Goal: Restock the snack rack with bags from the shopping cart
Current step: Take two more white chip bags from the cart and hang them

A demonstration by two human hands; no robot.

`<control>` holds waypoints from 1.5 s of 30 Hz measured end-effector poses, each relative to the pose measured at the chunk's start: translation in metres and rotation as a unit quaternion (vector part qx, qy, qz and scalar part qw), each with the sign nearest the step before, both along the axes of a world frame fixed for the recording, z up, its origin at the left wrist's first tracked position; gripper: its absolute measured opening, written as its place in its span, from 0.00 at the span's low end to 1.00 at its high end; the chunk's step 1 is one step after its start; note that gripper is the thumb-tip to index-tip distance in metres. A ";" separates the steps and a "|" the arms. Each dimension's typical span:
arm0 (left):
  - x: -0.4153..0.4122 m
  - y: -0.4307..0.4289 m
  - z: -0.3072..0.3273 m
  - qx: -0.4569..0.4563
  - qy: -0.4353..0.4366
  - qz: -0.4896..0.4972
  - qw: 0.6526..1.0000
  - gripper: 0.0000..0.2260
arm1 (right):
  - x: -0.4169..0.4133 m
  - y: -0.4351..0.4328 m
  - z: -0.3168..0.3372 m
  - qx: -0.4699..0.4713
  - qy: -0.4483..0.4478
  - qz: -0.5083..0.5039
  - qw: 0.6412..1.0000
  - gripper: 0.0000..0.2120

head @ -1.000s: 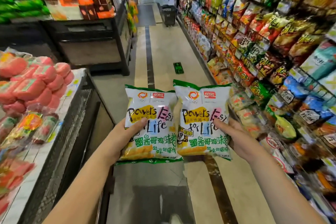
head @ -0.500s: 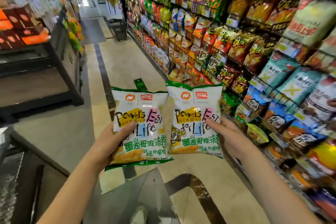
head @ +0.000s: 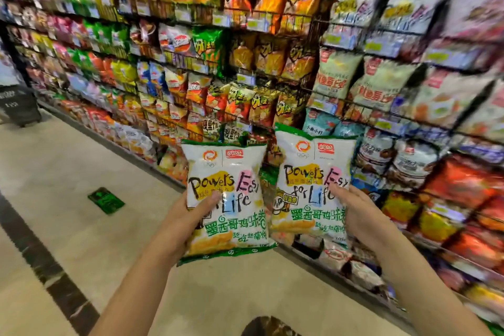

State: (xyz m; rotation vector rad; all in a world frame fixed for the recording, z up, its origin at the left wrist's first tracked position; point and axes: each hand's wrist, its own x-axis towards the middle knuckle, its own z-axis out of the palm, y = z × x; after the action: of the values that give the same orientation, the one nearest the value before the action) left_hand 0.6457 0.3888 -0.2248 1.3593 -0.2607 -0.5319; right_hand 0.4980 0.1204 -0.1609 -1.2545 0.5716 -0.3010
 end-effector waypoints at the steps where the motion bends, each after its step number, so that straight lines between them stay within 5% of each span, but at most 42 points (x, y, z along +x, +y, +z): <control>1: 0.012 -0.012 0.005 -0.001 -0.004 -0.015 1.000 0.41 | 0.003 -0.007 0.003 0.012 -0.006 -0.012 1.000 0.25; 3: 0.036 -0.040 0.017 0.001 -0.022 -0.034 0.999 0.43 | 0.010 -0.030 0.007 -0.003 -0.016 -0.025 1.000 0.12; 6: 0.066 -0.087 0.035 -0.015 -0.040 -0.072 0.996 0.32 | 0.018 -0.070 0.006 -0.039 -0.021 -0.034 0.998 0.08; 10: 0.106 -0.146 0.049 -0.003 -0.039 -0.107 0.994 0.39 | 0.027 -0.119 0.009 -0.069 -0.032 -0.052 0.996 0.22; 15: 0.140 -0.215 0.064 0.004 -0.074 -0.145 0.987 0.39 | 0.042 -0.169 0.021 -0.090 -0.052 -0.083 0.991 0.23; 18: 0.155 -0.248 0.074 0.016 -0.095 -0.148 0.984 0.53 | 0.057 -0.193 0.038 -0.095 -0.065 -0.109 0.987 0.18; 21: 0.167 -0.278 0.093 0.040 -0.116 -0.121 0.985 0.66 | 0.072 -0.216 0.060 -0.111 -0.101 -0.114 0.982 0.25; 24: 0.183 -0.305 0.115 0.031 -0.138 -0.114 0.983 0.67 | 0.084 -0.240 0.083 -0.139 -0.100 -0.156 0.973 0.42; 31: 0.222 -0.352 0.168 -0.001 -0.175 -0.127 0.976 0.69 | 0.111 -0.278 0.125 -0.175 -0.113 -0.179 0.962 0.47; 37: 0.272 -0.380 0.188 -0.058 -0.204 -0.178 0.961 0.50 | 0.144 -0.296 0.140 -0.194 -0.151 -0.211 0.946 0.10; 39: 0.283 -0.390 0.199 -0.064 -0.221 -0.186 0.955 0.39 | 0.156 -0.298 0.149 -0.198 -0.179 -0.220 0.938 0.19; 41: 0.295 -0.399 0.213 -0.068 -0.228 -0.195 0.952 0.28 | 0.169 -0.298 0.162 -0.209 -0.188 -0.244 0.928 0.44; 43: 0.310 -0.409 0.228 -0.076 -0.230 -0.190 0.952 0.27 | 0.183 -0.302 0.177 -0.210 -0.202 -0.275 0.916 0.41; 45: 0.323 -0.420 0.243 -0.080 -0.241 -0.186 0.949 0.40 | 0.191 -0.303 0.193 -0.218 -0.224 -0.279 0.908 0.32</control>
State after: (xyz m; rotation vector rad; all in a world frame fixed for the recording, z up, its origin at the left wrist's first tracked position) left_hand 0.9686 -0.0312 0.0181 1.2711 -0.9549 -0.4686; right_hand 0.6892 -0.1826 0.0325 -1.3644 0.4638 -1.2225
